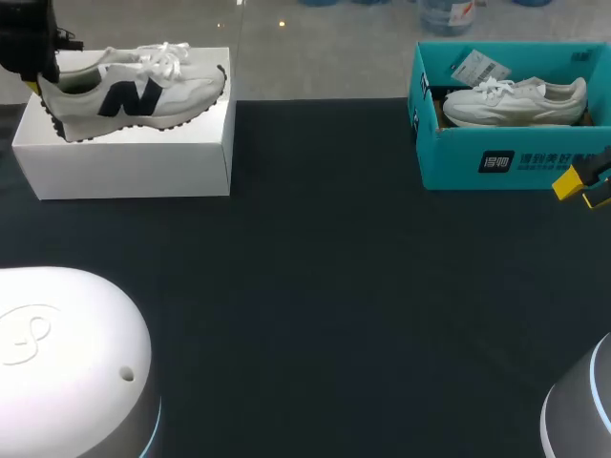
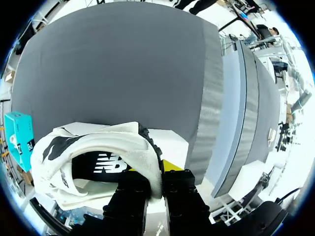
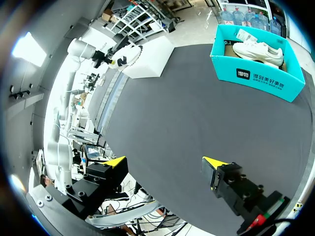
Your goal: Take the shoe out of the shoebox, open the shoe tongue, remove and reinsert the insole, then place the shoe into the shoebox
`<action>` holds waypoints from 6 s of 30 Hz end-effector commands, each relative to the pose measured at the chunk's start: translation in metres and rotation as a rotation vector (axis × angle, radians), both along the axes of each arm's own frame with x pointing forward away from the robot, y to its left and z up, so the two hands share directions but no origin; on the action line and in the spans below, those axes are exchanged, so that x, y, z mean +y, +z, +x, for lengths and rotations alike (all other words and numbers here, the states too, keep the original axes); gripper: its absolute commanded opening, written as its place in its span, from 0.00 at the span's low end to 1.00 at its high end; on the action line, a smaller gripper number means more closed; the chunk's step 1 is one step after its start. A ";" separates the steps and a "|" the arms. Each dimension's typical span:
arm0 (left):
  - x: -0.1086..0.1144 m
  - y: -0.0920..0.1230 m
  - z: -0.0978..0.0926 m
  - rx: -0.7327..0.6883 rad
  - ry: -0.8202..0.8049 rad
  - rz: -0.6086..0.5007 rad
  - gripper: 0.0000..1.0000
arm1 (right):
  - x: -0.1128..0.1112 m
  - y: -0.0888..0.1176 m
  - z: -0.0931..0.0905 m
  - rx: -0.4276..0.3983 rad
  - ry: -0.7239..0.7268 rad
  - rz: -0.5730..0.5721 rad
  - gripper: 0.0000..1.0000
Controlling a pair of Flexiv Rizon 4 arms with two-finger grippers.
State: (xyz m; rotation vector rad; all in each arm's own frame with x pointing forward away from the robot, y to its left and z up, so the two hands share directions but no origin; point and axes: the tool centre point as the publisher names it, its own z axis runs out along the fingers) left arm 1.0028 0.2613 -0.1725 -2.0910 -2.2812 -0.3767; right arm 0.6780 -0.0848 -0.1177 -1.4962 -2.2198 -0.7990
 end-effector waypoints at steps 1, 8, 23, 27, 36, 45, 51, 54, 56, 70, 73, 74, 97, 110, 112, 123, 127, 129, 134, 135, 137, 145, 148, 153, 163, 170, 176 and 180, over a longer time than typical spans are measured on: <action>0.012 -0.001 0.002 -0.055 -0.202 0.082 0.00 | 0.000 0.000 0.001 0.002 0.001 -0.002 1.00; 0.030 -0.008 0.019 -0.038 -0.256 0.099 0.00 | 0.000 0.000 0.001 0.002 0.001 -0.002 1.00; 0.042 -0.002 0.057 -0.017 -0.128 0.038 0.00 | 0.000 0.000 0.001 0.002 0.001 -0.002 1.00; 0.039 -0.006 0.073 -0.001 -0.129 0.046 0.00 | 0.000 0.000 0.001 0.002 0.001 -0.002 1.00; 0.035 -0.012 0.090 0.009 -0.174 0.051 0.00 | 0.000 0.000 0.001 0.002 0.001 -0.002 1.00; 0.033 -0.022 0.091 0.010 -0.204 0.090 0.00 | 0.000 0.000 0.001 0.002 0.001 -0.002 1.00; 0.033 -0.022 0.091 0.010 -0.204 0.090 0.00 | 0.000 0.000 0.001 0.002 0.001 -0.002 1.00; 0.033 -0.022 0.091 0.010 -0.204 0.090 0.00 | 0.000 0.000 0.001 0.002 0.001 -0.002 1.00; 0.033 -0.022 0.091 0.010 -0.204 0.090 0.00 | 0.000 0.000 0.001 0.002 0.001 -0.002 1.00; 0.032 -0.039 0.092 0.010 -0.187 0.082 0.00 | 0.000 0.000 0.001 0.002 0.001 -0.002 1.00; 0.034 -0.048 0.096 0.026 -0.173 0.070 0.00 | 0.000 0.000 0.001 0.002 0.001 -0.002 1.00; 0.034 -0.052 0.097 0.025 -0.169 0.072 0.00 | 0.000 0.000 0.001 0.002 0.001 -0.002 1.00; 0.038 -0.142 0.109 0.104 -0.224 0.083 0.00 | 0.000 0.000 0.001 0.002 0.001 -0.002 1.00; 0.044 -0.181 0.106 0.138 -0.256 0.084 0.00 | 0.000 0.000 0.001 0.002 0.001 -0.002 1.00; 0.045 -0.183 0.107 0.141 -0.254 0.085 0.00 | 0.000 0.000 0.001 0.002 0.001 -0.002 1.00; 0.049 -0.185 0.109 0.119 -0.243 0.108 0.44 | 0.000 0.000 0.001 0.002 0.001 -0.002 1.00; 0.049 -0.185 0.106 0.115 -0.252 0.114 0.69 | 0.000 0.000 0.001 0.002 0.001 -0.002 1.00; 0.048 -0.185 0.104 0.105 -0.260 0.119 0.97 | 0.000 0.000 0.001 0.002 0.001 -0.002 1.00; 0.046 -0.175 0.102 0.091 -0.248 0.112 1.00 | 0.000 0.000 0.001 0.002 0.001 -0.002 1.00; 0.045 -0.171 0.101 0.083 -0.247 0.106 1.00 | 0.000 0.000 0.001 0.002 0.001 -0.002 1.00; 0.044 -0.162 0.098 0.073 -0.241 0.084 1.00 | 0.000 0.000 0.001 0.002 0.001 -0.002 1.00; 0.035 -0.120 0.085 0.045 -0.207 0.029 1.00 | 0.000 0.000 0.001 0.002 0.001 -0.002 1.00; 0.031 -0.098 0.079 0.036 -0.186 0.006 1.00 | 0.000 0.000 0.001 0.002 0.001 -0.002 1.00; 0.027 -0.067 0.072 0.011 -0.150 -0.035 1.00 | 0.000 0.000 0.001 0.002 0.001 -0.002 1.00; 0.013 -0.026 0.058 0.031 -0.078 -0.103 1.00 | 0.000 0.000 0.001 0.002 0.001 -0.002 1.00; 0.005 -0.019 0.051 0.045 -0.061 -0.093 1.00 | 0.000 0.000 0.001 0.002 0.001 -0.002 1.00; 0.005 -0.019 0.051 0.045 -0.061 -0.093 1.00 | 0.000 0.000 0.001 0.002 0.001 -0.002 1.00; 0.005 -0.019 0.051 0.045 -0.061 -0.093 1.00 | 0.000 0.000 0.001 0.002 0.001 -0.002 1.00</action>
